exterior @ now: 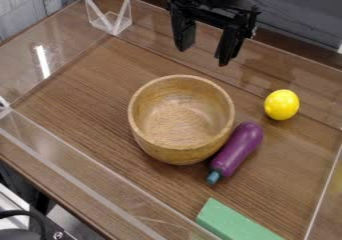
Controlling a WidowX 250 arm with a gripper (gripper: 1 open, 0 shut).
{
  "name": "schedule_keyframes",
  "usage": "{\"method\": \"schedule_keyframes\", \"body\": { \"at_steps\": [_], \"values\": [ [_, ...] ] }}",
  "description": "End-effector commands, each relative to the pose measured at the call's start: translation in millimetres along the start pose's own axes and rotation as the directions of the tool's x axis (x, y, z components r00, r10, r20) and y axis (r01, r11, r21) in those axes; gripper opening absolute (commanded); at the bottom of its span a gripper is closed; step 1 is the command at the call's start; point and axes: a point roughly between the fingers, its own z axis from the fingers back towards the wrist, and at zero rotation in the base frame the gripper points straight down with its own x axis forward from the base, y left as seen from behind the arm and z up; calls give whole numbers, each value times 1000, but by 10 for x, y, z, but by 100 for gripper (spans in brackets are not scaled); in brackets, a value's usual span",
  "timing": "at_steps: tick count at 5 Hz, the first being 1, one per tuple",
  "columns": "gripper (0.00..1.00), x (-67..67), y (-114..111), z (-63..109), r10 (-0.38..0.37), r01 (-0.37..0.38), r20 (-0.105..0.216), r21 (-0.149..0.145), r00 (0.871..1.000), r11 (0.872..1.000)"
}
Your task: Put the purple eggplant in the brown bowl
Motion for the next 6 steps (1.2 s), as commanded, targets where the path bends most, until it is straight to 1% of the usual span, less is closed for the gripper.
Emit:
{"method": "schedule_keyframes", "body": {
  "at_steps": [1,2,3,4,5,6],
  "values": [
    [100,-46,-88,-85,-14,14,-14,-3,1000,1000],
    [100,-151,-242,-234,-50,50,-20,-15,999,999],
    [100,-237,-395,-362,-79,79,-2,-23,997,997],
    [100,-290,-571,-505,-105,106,16,-26,994,994],
    [100,-298,-693,-613,-125,126,42,-30,991,992],
    [100,-281,-751,-682,-128,130,51,-33,990,991]
  ]
}}
